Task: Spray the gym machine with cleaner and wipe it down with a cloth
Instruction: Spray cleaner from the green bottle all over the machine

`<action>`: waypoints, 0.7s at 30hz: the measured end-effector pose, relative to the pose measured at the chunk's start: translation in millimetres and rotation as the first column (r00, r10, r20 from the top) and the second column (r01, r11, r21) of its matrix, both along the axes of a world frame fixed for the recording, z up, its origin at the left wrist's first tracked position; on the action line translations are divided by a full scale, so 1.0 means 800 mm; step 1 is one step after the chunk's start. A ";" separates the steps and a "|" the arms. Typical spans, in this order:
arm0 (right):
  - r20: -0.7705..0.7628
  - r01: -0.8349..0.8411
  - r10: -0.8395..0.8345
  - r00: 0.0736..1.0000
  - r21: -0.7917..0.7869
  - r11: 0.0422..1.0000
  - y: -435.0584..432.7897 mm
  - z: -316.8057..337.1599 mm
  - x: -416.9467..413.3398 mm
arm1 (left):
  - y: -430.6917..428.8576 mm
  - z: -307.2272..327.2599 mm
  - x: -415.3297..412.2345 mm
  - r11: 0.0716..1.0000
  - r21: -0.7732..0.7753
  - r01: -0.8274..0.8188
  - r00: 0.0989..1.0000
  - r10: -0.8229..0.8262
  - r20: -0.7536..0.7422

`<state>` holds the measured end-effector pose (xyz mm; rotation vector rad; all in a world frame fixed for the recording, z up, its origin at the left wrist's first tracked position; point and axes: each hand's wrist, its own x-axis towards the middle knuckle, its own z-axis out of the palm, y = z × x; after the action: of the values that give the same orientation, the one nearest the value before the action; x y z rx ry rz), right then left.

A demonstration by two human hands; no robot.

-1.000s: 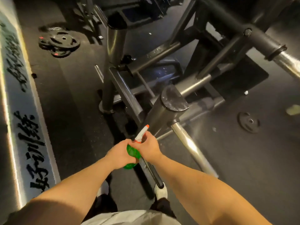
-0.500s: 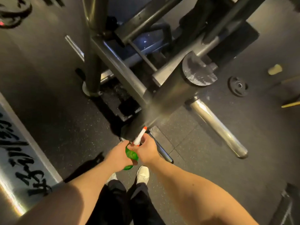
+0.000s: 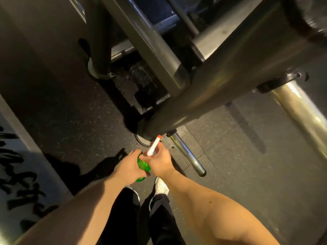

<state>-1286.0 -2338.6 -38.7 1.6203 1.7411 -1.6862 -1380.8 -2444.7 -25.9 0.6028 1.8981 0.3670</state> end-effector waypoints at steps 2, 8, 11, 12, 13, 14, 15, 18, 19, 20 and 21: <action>0.008 -0.004 0.004 1.000 -0.020 1.000 -0.002 -0.031 -0.003 | -0.005 -0.032 -0.002 1.000 -0.014 -0.020 1.000 0.020 0.012; 0.051 -0.033 0.037 0.998 -0.085 0.996 -0.008 -0.121 -0.007 | -0.020 -0.129 -0.001 0.995 -0.079 -0.058 0.998 0.059 0.021; 0.062 -0.048 0.056 0.996 -0.131 0.990 -0.014 -0.165 -0.010 | -0.026 -0.169 0.004 0.991 -0.113 -0.072 0.997 0.075 0.018; 0.067 -0.049 0.059 0.996 -0.146 0.988 -0.016 -0.179 -0.010 | -0.029 -0.182 0.006 0.988 -0.132 -0.075 0.997 0.079 0.026; 0.072 -0.046 0.058 0.996 -0.159 0.986 -0.018 -0.193 -0.009 | -0.032 -0.195 0.007 0.986 -0.150 -0.078 0.996 0.084 0.033; 0.081 -0.045 0.059 0.995 -0.167 0.985 -0.020 -0.206 -0.009 | -0.034 -0.205 0.009 0.983 -0.164 -0.079 0.996 0.086 0.034; 0.088 -0.046 0.062 0.994 -0.177 0.983 -0.022 -0.219 -0.008 | -0.037 -0.215 0.010 0.982 -0.173 -0.079 0.996 0.085 0.029; 0.089 -0.068 0.085 0.992 -0.185 0.980 -0.028 -0.245 -0.007 | -0.041 -0.235 0.015 0.976 -0.193 -0.104 0.993 0.111 0.026; 0.084 -0.071 0.088 0.993 -0.187 0.980 -0.030 -0.249 -0.008 | -0.041 -0.239 0.016 0.973 -0.198 -0.120 0.992 0.127 0.026; 0.073 -0.073 0.088 0.993 -0.189 0.979 -0.031 -0.249 -0.009 | -0.042 -0.240 0.016 0.971 -0.196 -0.134 0.990 0.142 0.025; 0.065 -0.070 0.084 0.994 -0.194 0.979 -0.031 -0.247 -0.010 | -0.042 -0.241 0.015 0.971 -0.192 -0.142 0.989 0.149 0.023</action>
<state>-1293.7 -2363.1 -236.0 1.4917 1.5352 -1.6790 -1368.9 -2478.4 -218.5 0.3283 1.9200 0.2849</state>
